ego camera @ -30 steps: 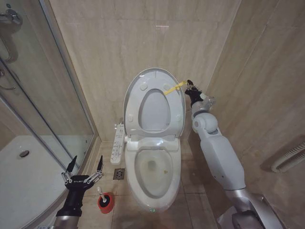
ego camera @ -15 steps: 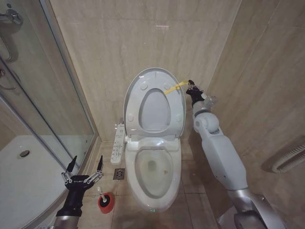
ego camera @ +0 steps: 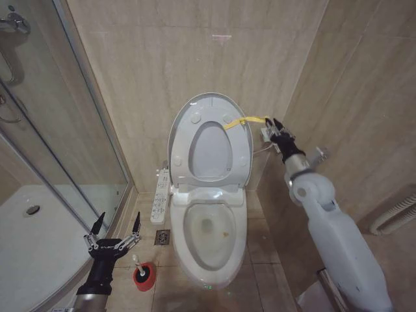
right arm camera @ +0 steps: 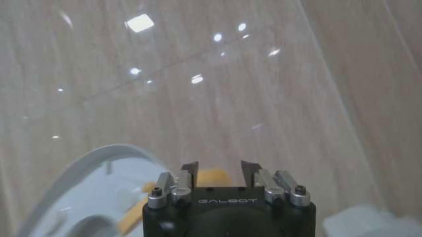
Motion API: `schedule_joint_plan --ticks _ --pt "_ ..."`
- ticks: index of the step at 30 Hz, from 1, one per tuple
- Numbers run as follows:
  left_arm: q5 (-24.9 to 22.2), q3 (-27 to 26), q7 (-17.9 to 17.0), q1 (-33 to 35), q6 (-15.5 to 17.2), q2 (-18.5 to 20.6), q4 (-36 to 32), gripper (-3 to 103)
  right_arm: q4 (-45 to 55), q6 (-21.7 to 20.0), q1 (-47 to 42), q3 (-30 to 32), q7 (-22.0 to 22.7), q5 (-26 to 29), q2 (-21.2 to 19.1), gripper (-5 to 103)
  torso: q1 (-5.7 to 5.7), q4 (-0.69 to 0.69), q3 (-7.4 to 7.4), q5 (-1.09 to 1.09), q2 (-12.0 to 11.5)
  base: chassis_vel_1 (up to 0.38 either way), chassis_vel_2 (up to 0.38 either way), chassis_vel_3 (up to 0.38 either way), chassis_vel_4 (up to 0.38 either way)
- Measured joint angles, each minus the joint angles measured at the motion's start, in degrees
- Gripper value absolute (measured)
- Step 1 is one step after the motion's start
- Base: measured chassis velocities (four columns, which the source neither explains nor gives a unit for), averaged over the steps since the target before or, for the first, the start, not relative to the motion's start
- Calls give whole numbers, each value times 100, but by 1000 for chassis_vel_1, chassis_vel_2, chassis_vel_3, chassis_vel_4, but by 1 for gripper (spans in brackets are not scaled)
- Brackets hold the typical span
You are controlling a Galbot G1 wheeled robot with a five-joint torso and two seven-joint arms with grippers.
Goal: Open the toilet lid, clean the toilet bowl with a toilet brush, close the toilet lid, and flush.
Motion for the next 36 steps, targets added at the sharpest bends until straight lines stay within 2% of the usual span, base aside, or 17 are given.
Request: schedule_joint_plan --ticks 4,5,11,12,16,18,19,20,22,23,24,27,30,31,32,34,36 --pt "0 0 -1 0 0 0 0 100 253 -77 -260 -8 23 144 -8 38 0 4 0 -1 0 0 0 0 0" --pt "0 0 0 0 0 0 0 100 330 -108 -339 -22 38 201 -5 65 0 4 0 -1 0 0 0 0 0" --pt "0 0 -1 0 0 -1 0 100 964 -212 -1103 114 125 466 -3 65 0 3 0 -1 0 0 0 0 0" --pt "0 0 -1 0 0 0 0 100 1123 -220 -1296 162 131 462 3 92 0 2 0 -1 0 0 0 0 0" --pt "0 0 -1 0 0 0 0 100 1588 -238 -1839 246 171 224 74 92 0 1 0 -1 0 0 0 0 0" --pt "0 0 0 0 0 0 0 100 2017 -249 -2288 289 330 -211 230 92 -1 -2 0 -1 0 0 0 0 0" --pt "0 0 -1 0 0 -1 0 100 2234 -255 -2482 326 431 -414 327 92 0 6 0 -3 0 0 0 0 0" --pt "0 -1 0 1 0 0 0 100 2426 -262 -2698 352 477 -571 418 100 0 5 0 -1 0 0 0 0 0" --pt "0 0 0 0 0 0 0 100 2602 -272 -2965 424 496 -789 522 100 0 -1 0 -3 0 0 0 0 0" --pt "0 0 -1 0 0 0 0 100 2737 -265 -3213 533 442 -1055 602 100 0 5 0 -4 0 0 0 0 0" --pt "0 0 -1 0 0 0 0 100 2737 -265 -3213 533 442 -1055 602 100 0 5 0 -4 0 0 0 0 0" --pt "0 0 0 0 0 0 0 100 2945 -128 -3847 902 200 -1758 818 100 0 1 0 -2 0 0 0 0 0" --pt "0 0 0 0 0 0 0 100 3015 -59 -4063 1026 159 -1979 918 100 0 2 0 -2 0 0 0 0 0" --pt "0 0 -1 -1 0 0 0 100 3052 13 -4222 1097 139 -2225 1010 100 0 2 0 -2 0 0 0 0 0" --pt "0 0 0 0 0 0 0 100 3063 217 -4463 1127 124 -2733 1225 100 0 3 0 -1 0 0 0 0 0" --pt "0 0 0 0 0 0 0 100 3061 342 -4568 1121 124 -2968 1345 100 0 3 0 -1 0 0 0 0 0" --pt "0 -1 -1 0 0 -1 0 100 3056 683 -4906 1041 125 -3435 1659 100 0 3 0 -2 0 0 0 0 0"
